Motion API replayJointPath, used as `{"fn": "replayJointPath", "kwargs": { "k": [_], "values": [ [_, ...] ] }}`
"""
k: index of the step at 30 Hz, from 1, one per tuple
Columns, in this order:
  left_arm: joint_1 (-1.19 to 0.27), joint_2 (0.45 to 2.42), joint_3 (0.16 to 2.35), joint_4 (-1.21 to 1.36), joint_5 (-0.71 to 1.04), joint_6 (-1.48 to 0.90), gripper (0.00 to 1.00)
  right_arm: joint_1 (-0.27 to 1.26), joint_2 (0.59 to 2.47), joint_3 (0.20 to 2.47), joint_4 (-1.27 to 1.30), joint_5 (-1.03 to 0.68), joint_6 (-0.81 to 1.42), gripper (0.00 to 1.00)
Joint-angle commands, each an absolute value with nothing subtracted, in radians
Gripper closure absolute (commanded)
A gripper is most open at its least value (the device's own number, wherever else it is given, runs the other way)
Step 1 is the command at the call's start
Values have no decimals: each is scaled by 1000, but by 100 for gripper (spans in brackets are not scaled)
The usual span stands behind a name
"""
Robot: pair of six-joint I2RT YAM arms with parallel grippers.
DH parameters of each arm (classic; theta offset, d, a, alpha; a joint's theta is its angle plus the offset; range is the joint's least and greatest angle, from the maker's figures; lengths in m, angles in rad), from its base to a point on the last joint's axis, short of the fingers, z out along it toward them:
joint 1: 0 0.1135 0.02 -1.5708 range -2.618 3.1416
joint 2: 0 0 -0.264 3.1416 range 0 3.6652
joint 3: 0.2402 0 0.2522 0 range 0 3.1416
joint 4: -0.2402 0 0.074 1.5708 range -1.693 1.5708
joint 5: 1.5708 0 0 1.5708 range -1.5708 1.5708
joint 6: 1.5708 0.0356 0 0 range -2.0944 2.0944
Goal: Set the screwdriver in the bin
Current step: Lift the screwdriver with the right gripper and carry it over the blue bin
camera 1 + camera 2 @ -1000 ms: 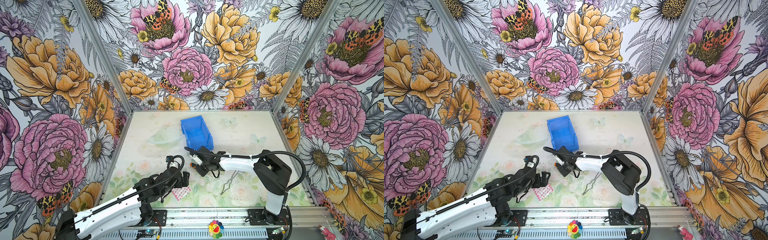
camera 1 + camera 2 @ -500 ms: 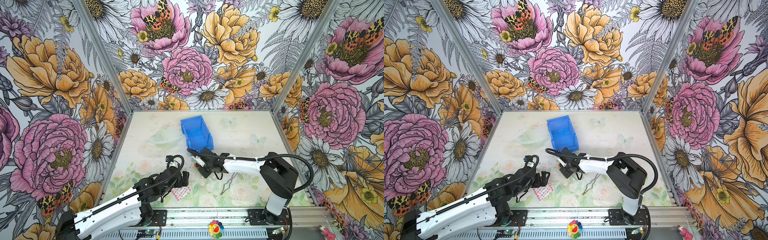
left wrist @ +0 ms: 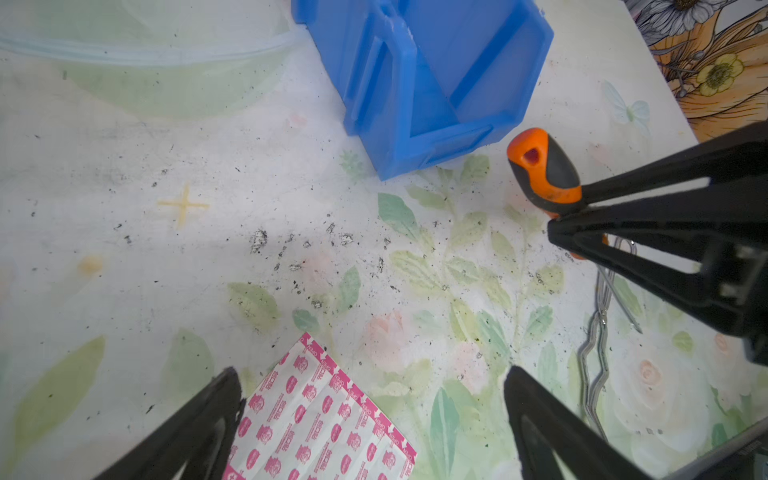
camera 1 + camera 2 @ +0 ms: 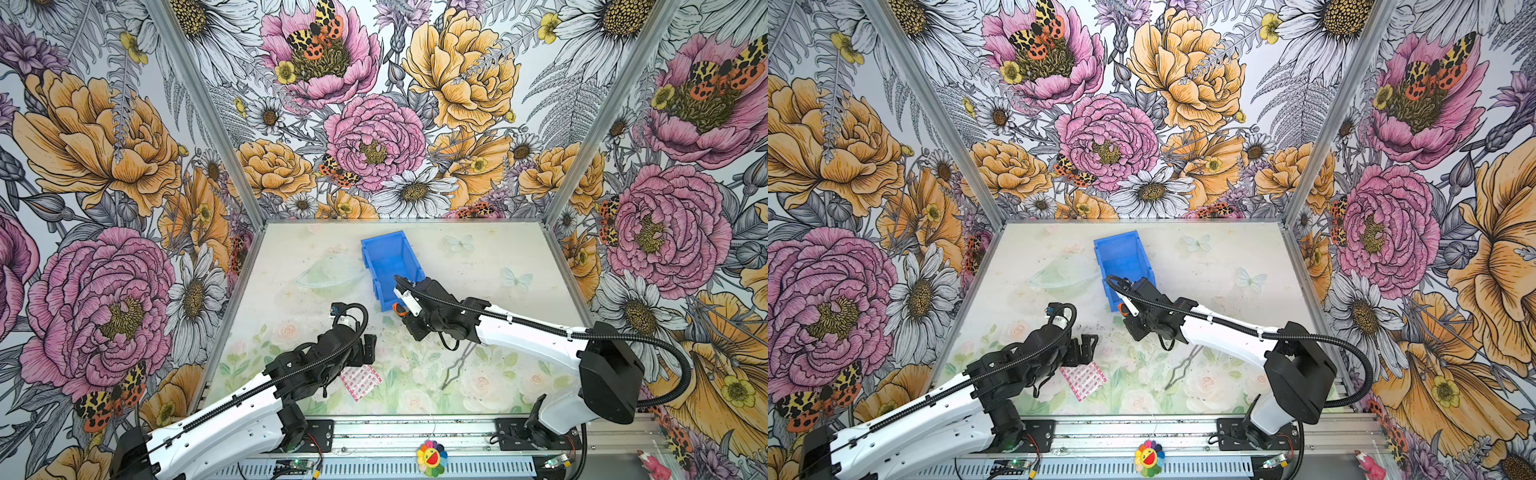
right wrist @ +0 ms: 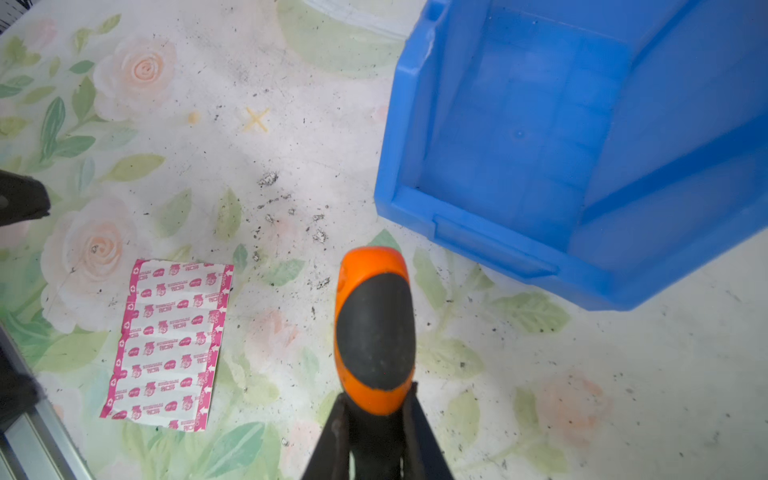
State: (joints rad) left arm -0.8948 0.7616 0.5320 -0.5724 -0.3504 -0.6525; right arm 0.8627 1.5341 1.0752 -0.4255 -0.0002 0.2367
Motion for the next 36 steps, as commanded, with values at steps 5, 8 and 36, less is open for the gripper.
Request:
{"fn": "replayJointPath", "kwargs": {
  "k": [5, 8, 36],
  "values": [
    [-877, 821, 550, -400, -331, -566, 1, 772, 1507, 1217, -438, 11, 259, 100],
    [-869, 842, 539, -335, -319, -557, 1, 741, 1531, 1271, -441, 14, 255, 100],
    [-673, 827, 513, -282, -166, -489, 1, 617, 2118, 1845, -453, 8, 367, 100]
  ]
}}
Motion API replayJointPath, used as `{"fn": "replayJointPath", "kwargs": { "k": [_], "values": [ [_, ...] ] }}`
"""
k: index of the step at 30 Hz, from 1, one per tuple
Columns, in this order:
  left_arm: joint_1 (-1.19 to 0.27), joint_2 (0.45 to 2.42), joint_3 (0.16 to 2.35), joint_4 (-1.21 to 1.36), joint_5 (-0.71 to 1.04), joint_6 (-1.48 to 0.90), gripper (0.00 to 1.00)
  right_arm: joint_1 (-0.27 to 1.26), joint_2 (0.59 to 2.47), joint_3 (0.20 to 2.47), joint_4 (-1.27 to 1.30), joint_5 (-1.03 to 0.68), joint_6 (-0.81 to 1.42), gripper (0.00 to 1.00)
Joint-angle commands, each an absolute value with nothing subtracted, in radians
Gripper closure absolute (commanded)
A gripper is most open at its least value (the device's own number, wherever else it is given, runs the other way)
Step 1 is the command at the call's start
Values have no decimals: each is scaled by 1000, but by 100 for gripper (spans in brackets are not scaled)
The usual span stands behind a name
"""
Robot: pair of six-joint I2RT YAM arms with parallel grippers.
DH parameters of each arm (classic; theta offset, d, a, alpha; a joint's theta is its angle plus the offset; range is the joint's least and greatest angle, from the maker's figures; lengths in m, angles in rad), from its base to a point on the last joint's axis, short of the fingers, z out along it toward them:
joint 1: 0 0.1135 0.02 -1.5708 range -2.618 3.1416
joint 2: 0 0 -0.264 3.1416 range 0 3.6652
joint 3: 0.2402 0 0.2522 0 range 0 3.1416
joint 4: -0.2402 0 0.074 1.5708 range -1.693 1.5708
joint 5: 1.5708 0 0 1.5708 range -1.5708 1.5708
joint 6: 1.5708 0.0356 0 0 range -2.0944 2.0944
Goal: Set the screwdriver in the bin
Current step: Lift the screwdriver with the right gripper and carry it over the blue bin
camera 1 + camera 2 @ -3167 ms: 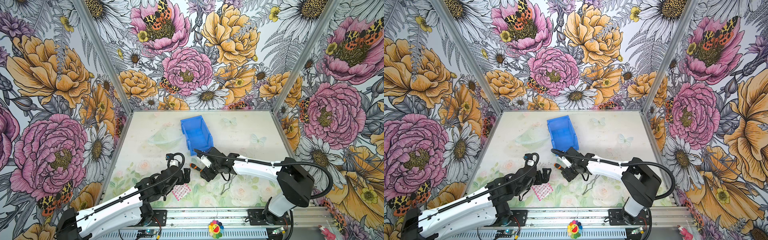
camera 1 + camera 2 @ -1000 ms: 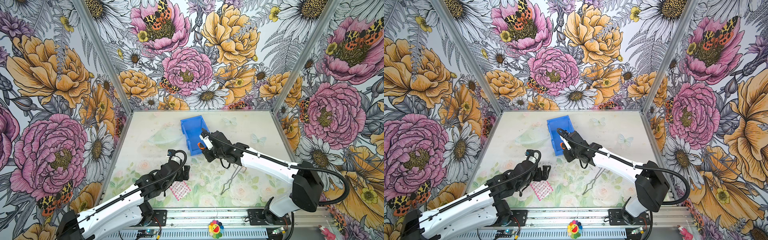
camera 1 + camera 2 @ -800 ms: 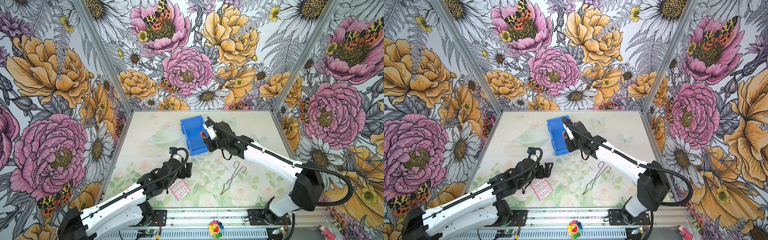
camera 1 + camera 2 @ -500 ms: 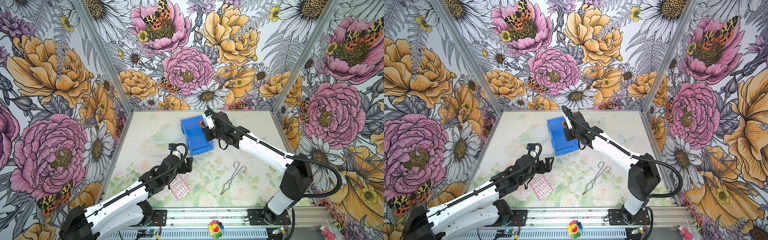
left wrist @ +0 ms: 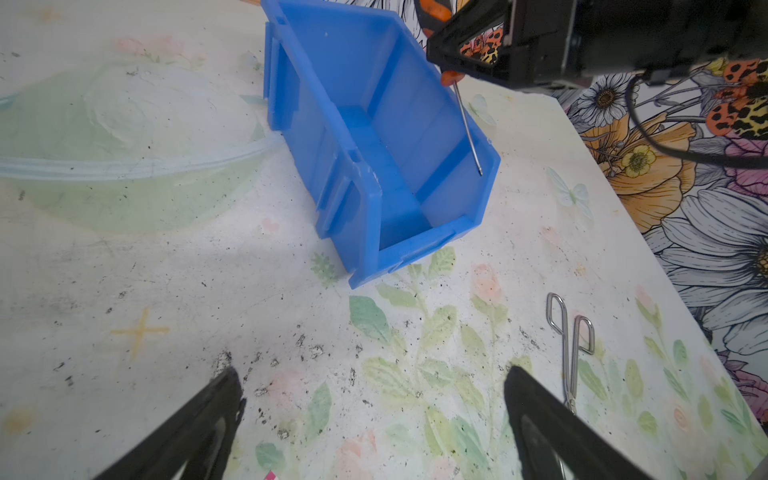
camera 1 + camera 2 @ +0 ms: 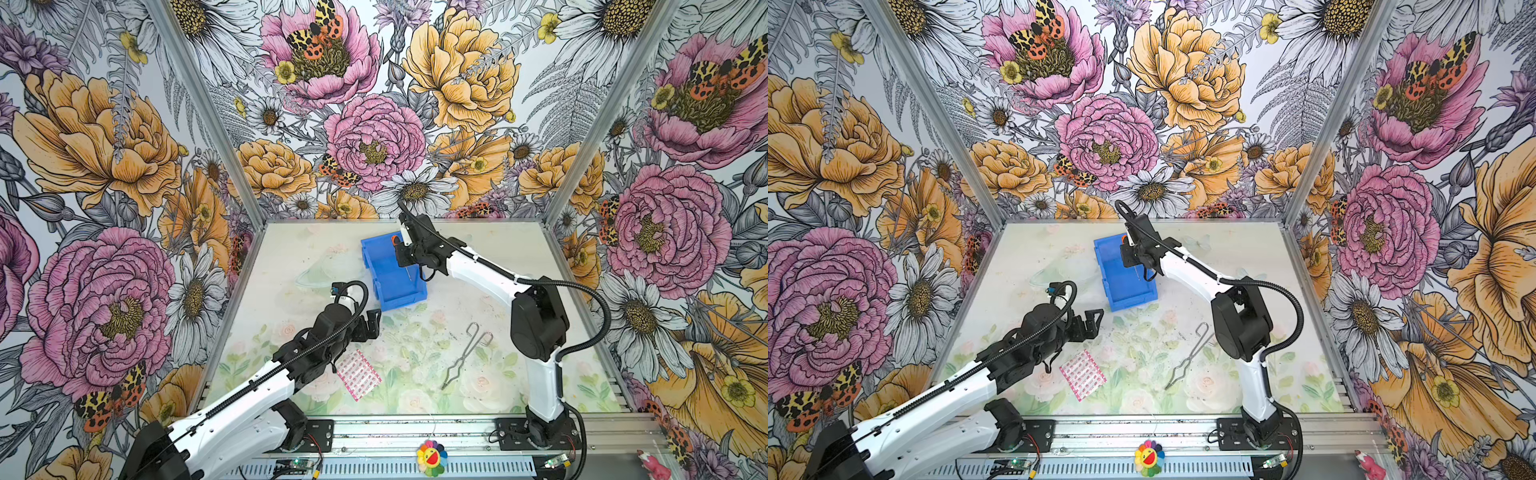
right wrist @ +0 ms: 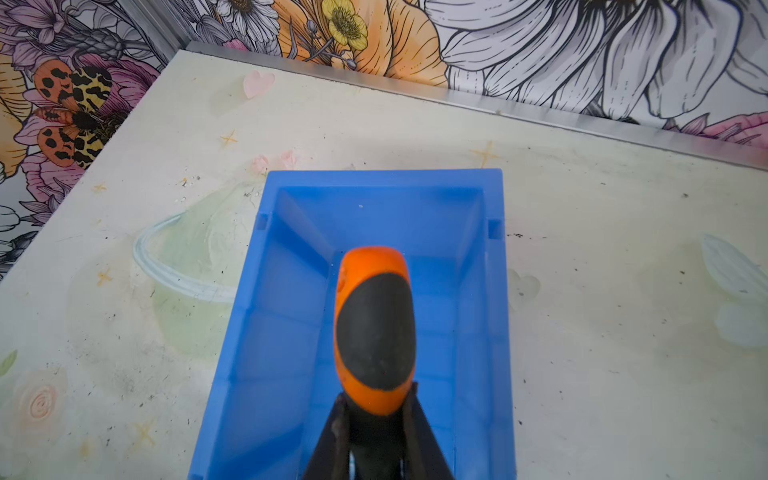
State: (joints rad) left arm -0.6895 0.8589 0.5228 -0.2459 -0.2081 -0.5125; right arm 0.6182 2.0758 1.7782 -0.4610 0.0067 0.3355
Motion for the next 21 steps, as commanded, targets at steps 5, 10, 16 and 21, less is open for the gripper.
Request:
{"fn": "replayJointPath", "kwargs": {
  "k": [5, 10, 16, 21],
  "values": [
    [-664, 769, 502, -324, -173, -501, 1, 614, 2212, 1917, -454, 1, 391, 100],
    [-663, 730, 498, -357, -194, -509, 1, 614, 2284, 1970, -454, -15, 405, 100],
    [-663, 706, 495, -381, -202, -515, 1, 615, 2342, 1997, -453, -15, 404, 100],
    [-661, 695, 484, -389, -202, -520, 1, 620, 2364, 2002, -453, -25, 394, 86]
  ]
}}
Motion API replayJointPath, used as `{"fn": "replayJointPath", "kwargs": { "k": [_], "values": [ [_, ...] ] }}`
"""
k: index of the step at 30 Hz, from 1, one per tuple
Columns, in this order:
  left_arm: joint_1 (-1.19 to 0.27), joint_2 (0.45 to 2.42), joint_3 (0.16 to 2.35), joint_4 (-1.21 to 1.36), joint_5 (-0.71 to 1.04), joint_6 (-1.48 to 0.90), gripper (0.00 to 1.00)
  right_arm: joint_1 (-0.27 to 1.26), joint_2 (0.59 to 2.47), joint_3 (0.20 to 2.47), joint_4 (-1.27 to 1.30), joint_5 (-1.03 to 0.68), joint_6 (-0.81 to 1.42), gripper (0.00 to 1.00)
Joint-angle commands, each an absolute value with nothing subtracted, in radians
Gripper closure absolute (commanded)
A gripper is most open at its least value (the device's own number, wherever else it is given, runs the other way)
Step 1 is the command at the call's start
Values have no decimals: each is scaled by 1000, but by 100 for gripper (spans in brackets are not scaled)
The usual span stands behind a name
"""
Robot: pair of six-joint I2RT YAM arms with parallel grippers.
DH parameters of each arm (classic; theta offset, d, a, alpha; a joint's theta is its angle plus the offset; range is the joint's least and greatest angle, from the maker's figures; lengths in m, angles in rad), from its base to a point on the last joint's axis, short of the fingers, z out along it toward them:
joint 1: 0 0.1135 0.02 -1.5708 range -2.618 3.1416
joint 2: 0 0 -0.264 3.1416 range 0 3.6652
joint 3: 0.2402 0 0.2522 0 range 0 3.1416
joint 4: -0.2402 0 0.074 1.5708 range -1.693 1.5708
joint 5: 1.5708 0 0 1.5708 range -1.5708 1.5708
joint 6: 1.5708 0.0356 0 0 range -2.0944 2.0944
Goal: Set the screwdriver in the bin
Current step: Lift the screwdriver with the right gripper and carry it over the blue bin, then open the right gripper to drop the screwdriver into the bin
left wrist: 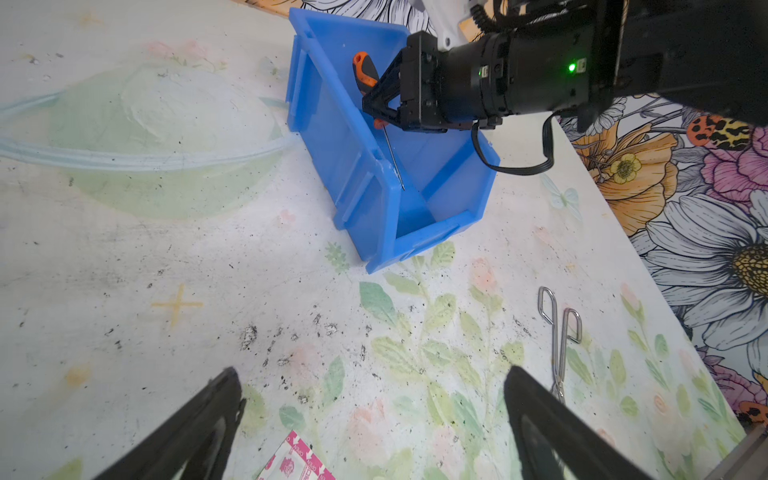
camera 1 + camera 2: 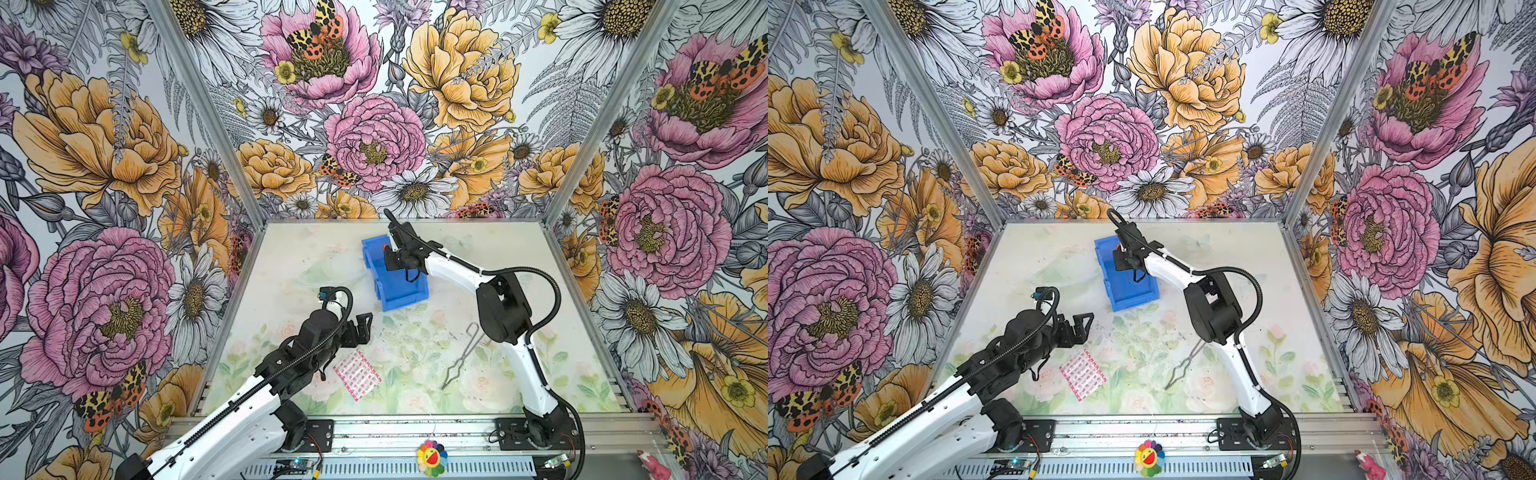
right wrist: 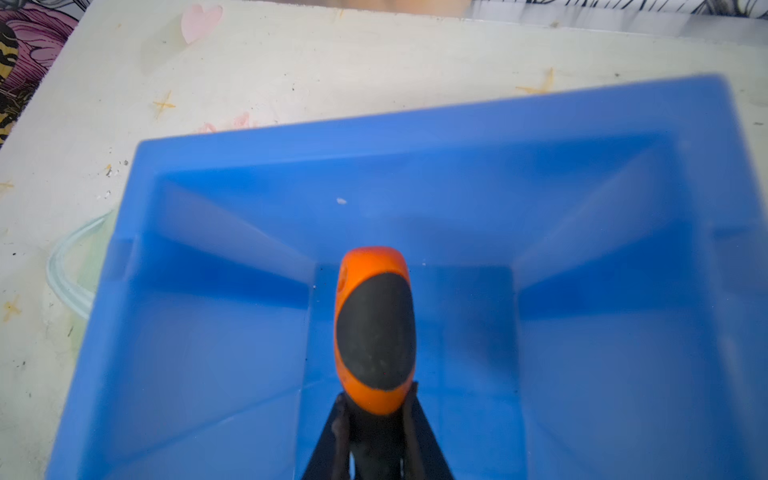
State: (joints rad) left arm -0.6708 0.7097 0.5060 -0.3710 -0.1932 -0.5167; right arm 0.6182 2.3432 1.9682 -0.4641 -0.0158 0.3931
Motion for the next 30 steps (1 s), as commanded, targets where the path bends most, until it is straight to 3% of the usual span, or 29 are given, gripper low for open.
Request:
{"fn": "replayJointPath", "kwargs": {
  "k": [1, 4, 18, 24, 30],
  "values": [
    [-660, 693, 482, -389, -201, -520, 1, 621, 2363, 2000, -453, -23, 391, 79],
    [-652, 696, 479, -387, -201, -521, 1, 626, 2356, 2001, -453, -13, 374, 67],
    [-589, 797, 541, -364, -147, -460, 1, 645, 2240, 1991, -453, 28, 304, 46],
    [-549, 865, 533, -267, -118, -443, 1, 657, 2144, 1956, -454, 42, 246, 31],
    [-484, 951, 546, -186, -59, -406, 1, 649, 2043, 1878, -454, 51, 241, 24]
  ]
}}
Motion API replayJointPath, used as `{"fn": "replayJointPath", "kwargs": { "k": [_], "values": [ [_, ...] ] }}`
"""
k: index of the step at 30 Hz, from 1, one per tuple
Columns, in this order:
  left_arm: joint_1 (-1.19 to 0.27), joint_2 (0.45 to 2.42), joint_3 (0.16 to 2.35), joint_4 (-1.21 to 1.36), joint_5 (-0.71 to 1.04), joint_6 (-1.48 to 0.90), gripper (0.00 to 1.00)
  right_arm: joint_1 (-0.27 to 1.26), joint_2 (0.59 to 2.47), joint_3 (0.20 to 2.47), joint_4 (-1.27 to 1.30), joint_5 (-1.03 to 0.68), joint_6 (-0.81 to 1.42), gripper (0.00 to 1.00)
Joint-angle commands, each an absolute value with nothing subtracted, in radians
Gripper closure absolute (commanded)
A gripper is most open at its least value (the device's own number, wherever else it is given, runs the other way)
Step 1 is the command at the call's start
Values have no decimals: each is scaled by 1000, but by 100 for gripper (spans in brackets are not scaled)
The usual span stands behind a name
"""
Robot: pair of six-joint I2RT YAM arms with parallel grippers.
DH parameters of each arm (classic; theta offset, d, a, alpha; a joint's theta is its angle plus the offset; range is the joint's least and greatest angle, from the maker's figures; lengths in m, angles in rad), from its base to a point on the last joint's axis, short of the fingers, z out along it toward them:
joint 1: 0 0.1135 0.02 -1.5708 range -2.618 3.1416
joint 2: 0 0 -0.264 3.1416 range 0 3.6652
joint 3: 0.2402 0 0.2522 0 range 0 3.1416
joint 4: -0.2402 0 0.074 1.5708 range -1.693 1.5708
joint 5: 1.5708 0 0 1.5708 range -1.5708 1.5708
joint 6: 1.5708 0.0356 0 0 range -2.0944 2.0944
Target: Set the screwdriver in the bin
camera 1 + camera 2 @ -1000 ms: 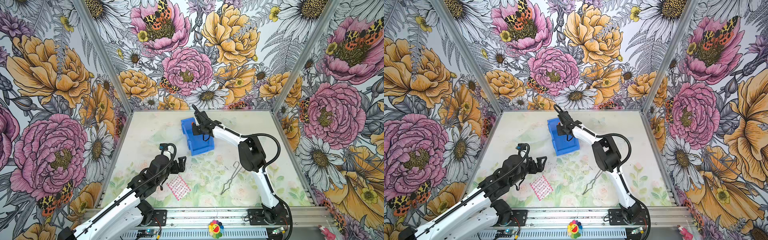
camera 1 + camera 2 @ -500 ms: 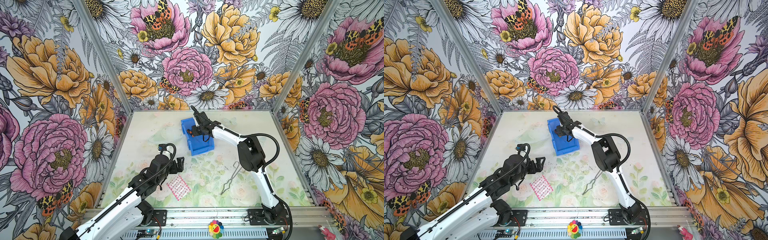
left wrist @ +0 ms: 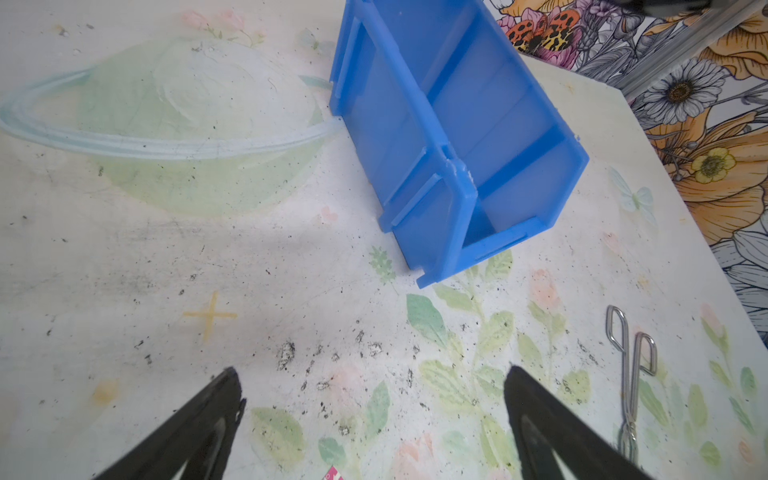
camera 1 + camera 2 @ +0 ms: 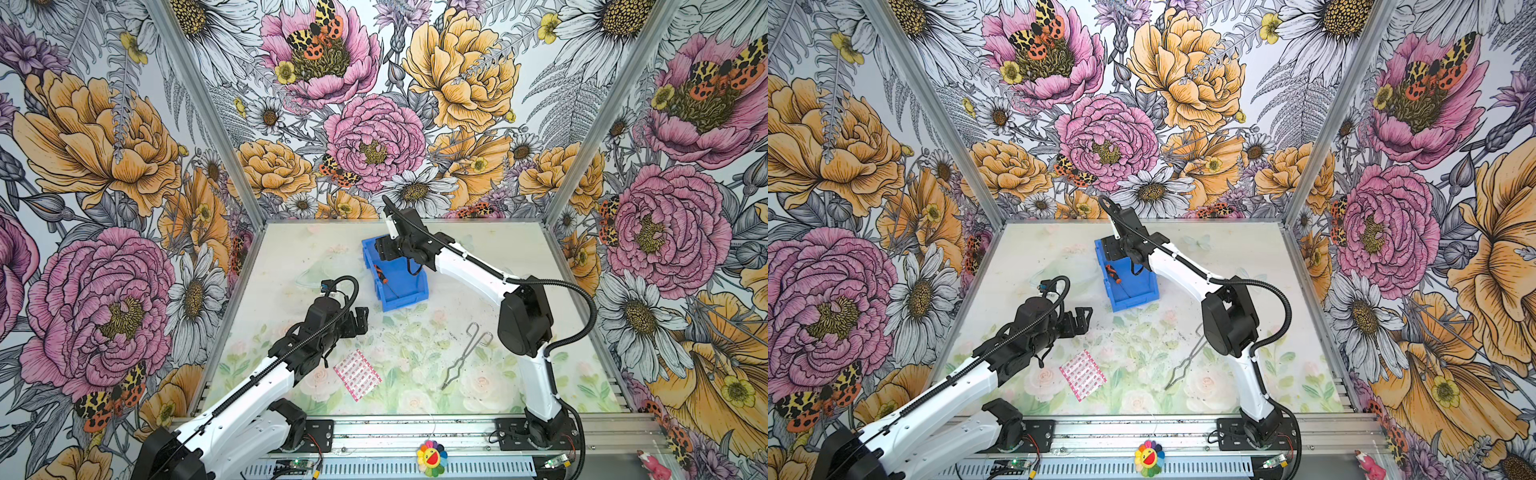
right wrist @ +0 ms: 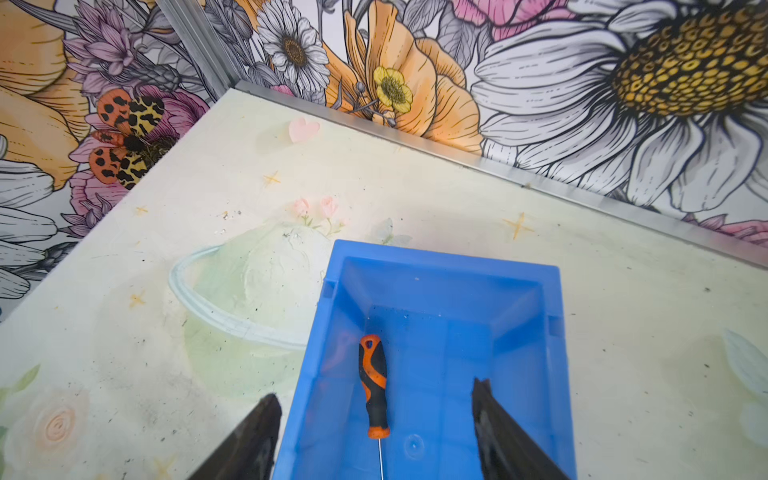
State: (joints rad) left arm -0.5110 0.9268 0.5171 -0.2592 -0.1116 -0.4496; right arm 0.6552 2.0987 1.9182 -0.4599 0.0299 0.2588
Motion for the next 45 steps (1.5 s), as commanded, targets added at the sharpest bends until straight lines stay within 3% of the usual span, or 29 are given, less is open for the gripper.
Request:
{"fn": "replayJointPath", "kwargs": {
  "k": [1, 5, 8, 19, 25, 32, 38, 45],
  "values": [
    [-472, 966, 556, -182, -49, -395, 1, 648, 2023, 1861, -454, 53, 239, 23],
    [-428, 1019, 587, -177, -45, -344, 1, 641, 1929, 1780, -453, 57, 208, 17],
    [-415, 1046, 602, -166, -95, -300, 1, 628, 1855, 1713, -451, 70, 180, 1],
    [-302, 1079, 573, -93, -323, -242, 1, 475, 1497, 1327, -443, 227, 212, 0],
    [-148, 1054, 544, -59, -290, -282, 1, 314, 1307, 1095, -396, 283, 293, 0],
    [-71, 1003, 479, 71, -201, -136, 1, 138, 1253, 935, -314, 307, 323, 1],
    [-50, 979, 381, 199, -182, -64, 1, 17, 1230, 775, -92, 280, 293, 1],
    [-13, 1096, 351, 332, -142, -67, 1, -92, 1226, 556, 239, 117, 207, 0]
  ]
}}
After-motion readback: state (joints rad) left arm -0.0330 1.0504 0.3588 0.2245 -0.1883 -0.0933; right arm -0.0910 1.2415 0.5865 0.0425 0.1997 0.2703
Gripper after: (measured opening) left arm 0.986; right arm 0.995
